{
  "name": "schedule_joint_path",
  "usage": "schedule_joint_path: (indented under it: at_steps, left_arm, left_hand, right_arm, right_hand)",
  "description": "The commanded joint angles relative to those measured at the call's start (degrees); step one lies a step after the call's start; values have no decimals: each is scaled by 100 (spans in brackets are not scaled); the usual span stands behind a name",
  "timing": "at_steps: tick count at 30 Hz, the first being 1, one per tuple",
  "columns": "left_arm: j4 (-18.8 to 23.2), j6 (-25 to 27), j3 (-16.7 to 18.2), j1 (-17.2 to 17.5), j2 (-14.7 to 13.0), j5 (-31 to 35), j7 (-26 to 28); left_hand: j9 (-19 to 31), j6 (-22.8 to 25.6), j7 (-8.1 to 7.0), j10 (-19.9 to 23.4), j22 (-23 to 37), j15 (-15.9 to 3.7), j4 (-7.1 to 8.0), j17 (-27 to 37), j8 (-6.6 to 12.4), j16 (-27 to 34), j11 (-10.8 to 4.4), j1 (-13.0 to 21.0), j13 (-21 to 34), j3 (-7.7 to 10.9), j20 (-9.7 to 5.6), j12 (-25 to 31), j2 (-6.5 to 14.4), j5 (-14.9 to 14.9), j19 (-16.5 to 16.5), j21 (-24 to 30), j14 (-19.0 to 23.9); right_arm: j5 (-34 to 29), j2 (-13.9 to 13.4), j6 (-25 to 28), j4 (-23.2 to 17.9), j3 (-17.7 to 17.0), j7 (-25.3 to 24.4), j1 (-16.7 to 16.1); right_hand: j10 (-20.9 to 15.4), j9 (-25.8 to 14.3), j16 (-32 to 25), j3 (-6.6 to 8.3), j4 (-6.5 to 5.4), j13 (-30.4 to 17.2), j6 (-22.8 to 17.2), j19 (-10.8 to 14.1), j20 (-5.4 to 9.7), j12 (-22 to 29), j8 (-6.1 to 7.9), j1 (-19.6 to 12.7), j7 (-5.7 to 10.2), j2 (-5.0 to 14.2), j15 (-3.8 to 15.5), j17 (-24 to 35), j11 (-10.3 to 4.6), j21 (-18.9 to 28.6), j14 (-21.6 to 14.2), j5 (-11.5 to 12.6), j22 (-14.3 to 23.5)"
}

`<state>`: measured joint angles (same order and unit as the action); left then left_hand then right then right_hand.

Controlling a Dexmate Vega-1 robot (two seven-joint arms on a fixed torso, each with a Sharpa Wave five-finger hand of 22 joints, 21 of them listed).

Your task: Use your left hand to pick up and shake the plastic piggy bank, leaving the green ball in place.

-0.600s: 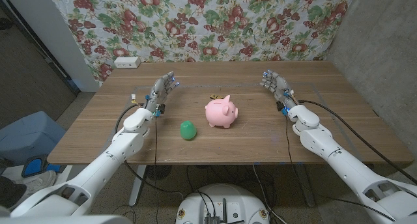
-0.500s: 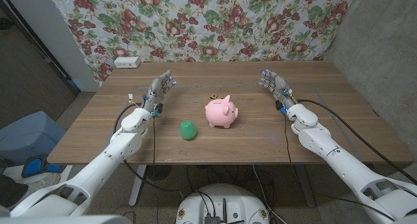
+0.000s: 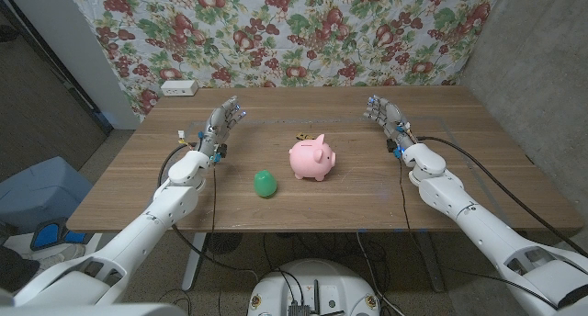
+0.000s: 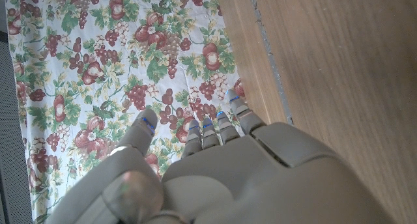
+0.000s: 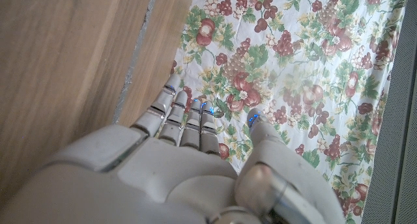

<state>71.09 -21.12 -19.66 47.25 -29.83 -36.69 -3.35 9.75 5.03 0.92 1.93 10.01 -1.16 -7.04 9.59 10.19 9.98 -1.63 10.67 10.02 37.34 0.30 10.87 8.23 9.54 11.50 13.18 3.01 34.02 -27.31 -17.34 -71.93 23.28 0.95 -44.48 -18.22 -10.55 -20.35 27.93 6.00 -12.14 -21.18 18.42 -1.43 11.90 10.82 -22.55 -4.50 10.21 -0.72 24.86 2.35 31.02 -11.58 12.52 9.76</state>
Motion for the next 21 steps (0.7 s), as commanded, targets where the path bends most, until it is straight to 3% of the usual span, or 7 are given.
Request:
schedule_joint_path:
  at_steps: [1, 4, 7, 12, 21]
  left_arm:
    - [-138, -59, -35, -116, 41, 38, -57]
    - [-113, -45, -56, -125, 23, 76, -50]
    - [-79, -72, -109, -147, -32, 228, -18]
    - [25, -155, -213, -186, -157, 601, 106]
    - [321, -192, -404, -251, -419, 1244, 244]
  left_hand:
    - [23, 54, -21, 76, 31, -24, 4, 17, 23, 35, 4, 0, 17, 42, 12, 14, 69, 34, 52, 10, 66]
    - [23, 55, -24, 86, 31, -25, -2, 15, 23, 34, 5, -3, 17, 41, 25, 18, 59, 33, 51, 6, 71]
    - [22, 75, -63, 98, 31, -20, -37, 8, 29, 32, -13, -35, 17, -5, 138, 20, -37, 21, 85, 7, 87]
    - [21, 160, -272, 125, 33, 17, -99, 9, 50, 45, -76, -149, 15, -136, 274, 22, -261, 6, 160, 6, 155]
    - [22, 306, -392, 187, 34, 58, -172, 14, 83, 70, -116, -277, 16, -286, 391, 30, -525, 3, 294, 20, 294]
  right_arm:
    - [-6, 21, -38, 32, -11, -24, 4]
    - [-10, 17, -56, 25, -16, -29, -13]
    - [-6, 13, -72, 11, -28, -43, -33]
    - [2, -5, -71, -56, -51, -89, -87]
    - [27, -57, -93, -179, -101, -142, -217]
  right_hand:
    - [-51, -27, -30, 22, -43, -7, -50, 32, -5, 36, 39, 8, 8, 5, 5, 22, -3, 3, -46, 21, 26]
    - [-52, -27, -29, 22, -45, -7, -48, 29, -10, 35, 39, 11, 7, 5, 0, 22, -1, -4, -45, 20, 26]
    - [-46, -27, -29, 21, -46, -7, -50, 30, -11, 33, 39, 13, 8, 5, -1, 22, -3, -7, -46, 19, 26]
    - [-45, -27, -30, 21, -45, -7, -50, 35, -22, 32, 40, 14, -1, 2, -19, 21, 3, -11, -51, 18, 26]
    - [-56, -27, -30, 20, -40, -7, -57, 39, -29, 35, 42, 14, 6, -5, -23, 17, 6, -25, -60, 16, 27]
